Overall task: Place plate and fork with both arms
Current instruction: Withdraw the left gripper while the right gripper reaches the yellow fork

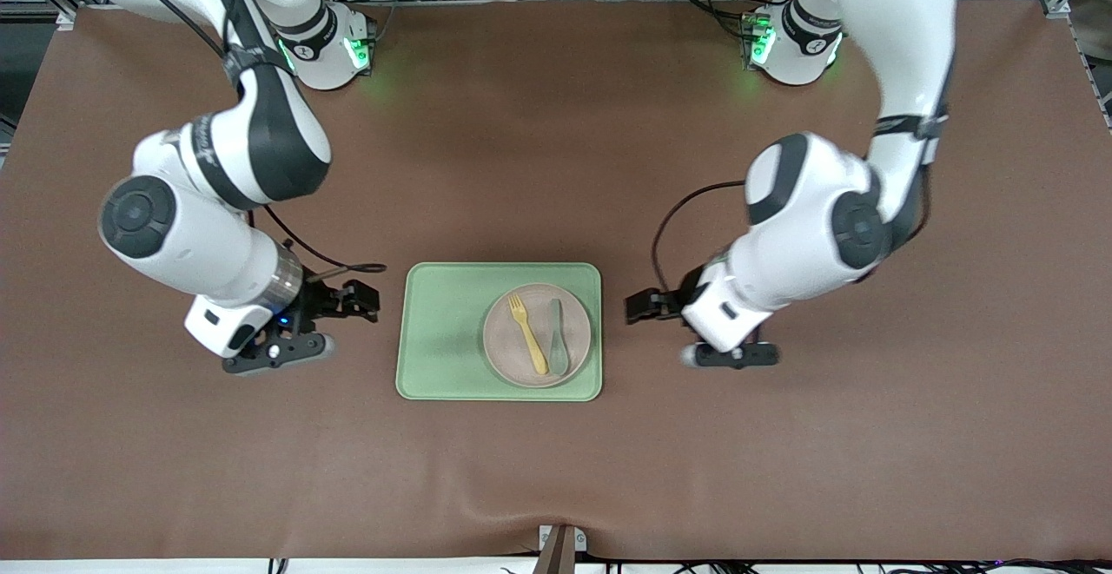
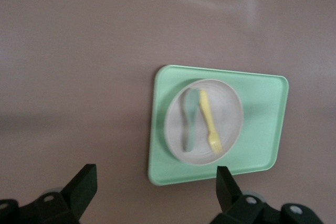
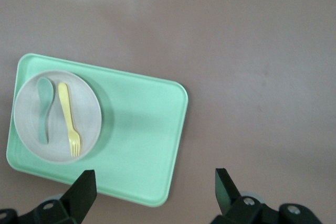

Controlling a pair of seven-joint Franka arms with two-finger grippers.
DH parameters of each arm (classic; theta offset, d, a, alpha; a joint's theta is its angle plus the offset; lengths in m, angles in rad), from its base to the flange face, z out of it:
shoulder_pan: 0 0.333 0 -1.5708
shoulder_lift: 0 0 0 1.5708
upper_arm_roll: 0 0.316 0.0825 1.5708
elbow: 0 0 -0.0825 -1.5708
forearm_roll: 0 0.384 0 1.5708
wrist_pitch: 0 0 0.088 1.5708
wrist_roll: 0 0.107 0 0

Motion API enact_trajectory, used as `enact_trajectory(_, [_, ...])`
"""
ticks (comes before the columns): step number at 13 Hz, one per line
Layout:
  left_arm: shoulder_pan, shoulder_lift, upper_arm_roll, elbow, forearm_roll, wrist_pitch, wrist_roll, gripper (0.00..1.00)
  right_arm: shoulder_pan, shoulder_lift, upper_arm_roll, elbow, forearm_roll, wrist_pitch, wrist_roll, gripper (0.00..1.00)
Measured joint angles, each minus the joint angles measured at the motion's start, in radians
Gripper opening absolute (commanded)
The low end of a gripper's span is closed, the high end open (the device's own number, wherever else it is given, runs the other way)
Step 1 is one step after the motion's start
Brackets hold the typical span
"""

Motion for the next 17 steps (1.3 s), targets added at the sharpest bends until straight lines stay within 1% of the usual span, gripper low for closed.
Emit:
enact_trajectory(1, [0.025,-0.036,0.000,0.000,0.038,-0.046,0.000,1.00,0.015,0.031,0.000,0.027,0.000,0.015,0.004,0.91])
enact_trajectory(2, [0.047,-0.069,0.000,-0.001,0.071,-0.088,0.000,1.00,0.035,0.061,0.000,0.052,0.000,0.036,0.026,0.88])
enact_trajectory(3, [0.070,-0.100,0.001,-0.002,0.090,-0.129,0.000,1.00,0.057,0.089,0.000,0.068,0.000,0.071,0.065,0.81])
enact_trajectory(4, [0.097,-0.129,0.002,-0.003,0.100,-0.172,0.000,1.00,0.080,0.116,0.000,0.079,0.000,0.108,0.099,0.78])
enact_trajectory(8, [0.231,-0.226,0.004,-0.005,0.109,-0.299,0.017,1.00,0.130,0.183,-0.002,0.089,-0.002,0.178,0.140,0.77])
enact_trajectory(9, [0.260,-0.247,0.004,-0.006,0.126,-0.327,0.032,1.00,0.137,0.193,-0.002,0.091,-0.005,0.180,0.150,0.77])
enact_trajectory(10, [0.277,-0.267,0.004,-0.006,0.168,-0.350,0.044,1.00,0.146,0.201,-0.003,0.092,-0.007,0.188,0.155,0.75])
enact_trajectory(12, [0.280,-0.302,0.000,-0.007,0.256,-0.389,0.045,1.00,0.171,0.229,-0.003,0.093,-0.007,0.230,0.159,0.69])
enact_trajectory(13, [0.278,-0.316,-0.001,-0.008,0.277,-0.406,0.045,1.00,0.187,0.247,-0.003,0.093,-0.009,0.247,0.161,0.69])
enact_trajectory(17, [0.316,-0.356,0.001,-0.009,0.293,-0.432,0.046,1.00,0.225,0.289,-0.005,0.094,-0.027,0.274,0.175,0.65])
